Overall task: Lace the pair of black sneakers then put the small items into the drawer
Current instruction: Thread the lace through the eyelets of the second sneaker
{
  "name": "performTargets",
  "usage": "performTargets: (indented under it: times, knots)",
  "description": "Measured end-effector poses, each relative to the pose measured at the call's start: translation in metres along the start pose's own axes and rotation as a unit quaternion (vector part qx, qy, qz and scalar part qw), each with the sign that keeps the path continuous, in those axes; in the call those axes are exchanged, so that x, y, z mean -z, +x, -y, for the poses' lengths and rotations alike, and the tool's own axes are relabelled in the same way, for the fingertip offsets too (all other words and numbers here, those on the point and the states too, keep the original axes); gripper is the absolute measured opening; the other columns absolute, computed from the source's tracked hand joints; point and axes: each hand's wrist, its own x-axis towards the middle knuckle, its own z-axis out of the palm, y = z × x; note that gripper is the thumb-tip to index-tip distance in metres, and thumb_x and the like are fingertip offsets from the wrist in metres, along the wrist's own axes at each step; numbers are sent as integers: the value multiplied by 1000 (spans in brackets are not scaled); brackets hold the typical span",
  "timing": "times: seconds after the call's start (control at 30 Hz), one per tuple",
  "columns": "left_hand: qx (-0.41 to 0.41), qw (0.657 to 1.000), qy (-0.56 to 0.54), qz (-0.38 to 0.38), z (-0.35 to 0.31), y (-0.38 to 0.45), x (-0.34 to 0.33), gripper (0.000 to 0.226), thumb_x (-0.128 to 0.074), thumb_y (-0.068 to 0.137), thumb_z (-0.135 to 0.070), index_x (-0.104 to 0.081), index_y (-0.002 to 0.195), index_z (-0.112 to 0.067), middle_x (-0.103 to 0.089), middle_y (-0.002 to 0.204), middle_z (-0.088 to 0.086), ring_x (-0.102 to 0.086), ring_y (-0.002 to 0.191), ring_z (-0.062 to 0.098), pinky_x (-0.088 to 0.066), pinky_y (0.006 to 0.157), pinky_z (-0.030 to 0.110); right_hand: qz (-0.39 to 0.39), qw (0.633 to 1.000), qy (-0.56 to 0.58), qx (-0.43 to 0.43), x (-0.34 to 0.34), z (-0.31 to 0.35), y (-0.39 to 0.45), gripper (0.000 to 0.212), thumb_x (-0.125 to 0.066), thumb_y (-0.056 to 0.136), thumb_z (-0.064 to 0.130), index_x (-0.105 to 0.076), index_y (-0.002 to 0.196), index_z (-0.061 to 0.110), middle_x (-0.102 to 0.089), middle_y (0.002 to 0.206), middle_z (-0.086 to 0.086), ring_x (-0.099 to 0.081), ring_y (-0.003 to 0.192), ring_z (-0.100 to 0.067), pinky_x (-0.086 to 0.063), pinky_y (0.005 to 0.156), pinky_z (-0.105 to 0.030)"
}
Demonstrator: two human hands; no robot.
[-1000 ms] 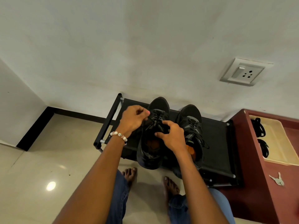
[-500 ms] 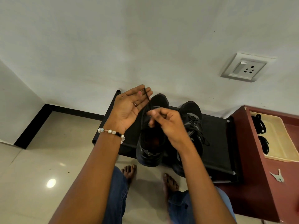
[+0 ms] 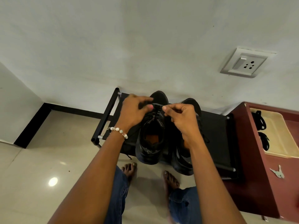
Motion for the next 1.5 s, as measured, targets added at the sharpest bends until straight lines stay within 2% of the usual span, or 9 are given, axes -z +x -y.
performTargets:
  times: [0.13, 0.33, 0.5, 0.6, 0.7, 0.93, 1.13, 1.23, 1.5]
  knots:
    - [-73, 989, -73, 105, -10, -6, -2, 38, -71, 85, -13, -67, 121, -25, -68, 115, -4, -60, 110, 6, -46, 101, 25, -17, 999, 41, -11, -16, -2, 0, 10, -78, 81, 18, -76, 85, 9, -70, 67, -10, -58, 53, -14, -45, 50, -19]
    - [67, 984, -150, -67, -1, -1, -2, 11, -72, 84, -11, -77, 91, -19, -73, 78, -8, -70, 81, 5, -54, 92, 30, 23, 998, 47, -42, -1, -5, 2, 6, -70, 87, 6, -74, 87, 10, -73, 75, -9, -63, 62, -11, -52, 58, -19]
    - [159, 980, 53, -105, 10, -5, 1, 10, -69, 87, -27, -75, 95, -28, -73, 94, -6, -64, 100, 16, -48, 96, 45, 26, 999, -16, -44, 4, -9, 3, 14, -65, 90, 1, -73, 91, 11, -73, 78, -7, -65, 68, -11, -56, 67, -19]
    - [34, 997, 63, -23, 8, -3, 0, 42, -75, 82, -27, -65, 122, -26, -62, 126, 0, -53, 122, 20, -40, 106, 41, 24, 999, -2, -38, 1, -8, 5, 9, -67, 88, 2, -71, 91, 10, -74, 78, -9, -70, 70, -19, -59, 69, -26]
    - [-80, 994, -54, 55, -6, -6, -5, 44, -76, 80, -14, -67, 123, -20, -68, 118, -3, -59, 114, 8, -41, 101, 15, 7, 999, 40, -31, -7, -5, 3, 9, -75, 83, 8, -68, 88, 5, -74, 75, -12, -73, 70, -26, -58, 62, -27]
    - [-43, 994, -100, 13, -10, -10, -11, 22, -76, 80, -10, -75, 99, -20, -74, 89, -2, -68, 87, 5, -53, 85, 18, -17, 997, 62, -30, -15, -13, 6, 12, -78, 80, 18, -73, 80, 7, -71, 69, -11, -63, 59, -13, -48, 54, -20]
    - [3, 1000, 3, 27, -7, -17, -14, 9, -73, 84, -17, -76, 92, -14, -68, 82, -3, -63, 77, 7, -46, 71, 6, 91, 970, -223, -41, -14, -21, 3, 44, -85, 73, 23, -70, 113, 11, -70, 103, -2, -65, 95, -14, -51, 79, -21]
    - [-7, 998, 48, 33, -9, -22, -18, 10, -72, 85, -15, -77, 93, -11, -56, 77, -8, -55, 73, 4, -38, 64, 1, 62, 951, -303, 2, -16, -20, -2, 29, -78, 81, 19, -73, 108, 9, -72, 99, -8, -67, 90, -20, -55, 82, -31]
    - [18, 993, 116, -14, -10, -26, -41, 17, -68, 88, -28, -76, 98, -17, -58, 107, 6, -58, 95, 18, -53, 84, 34, 15, 954, -298, 31, -15, -23, -6, 12, -70, 85, 15, -78, 93, 11, -73, 77, -8, -67, 71, -18, -58, 72, -34]
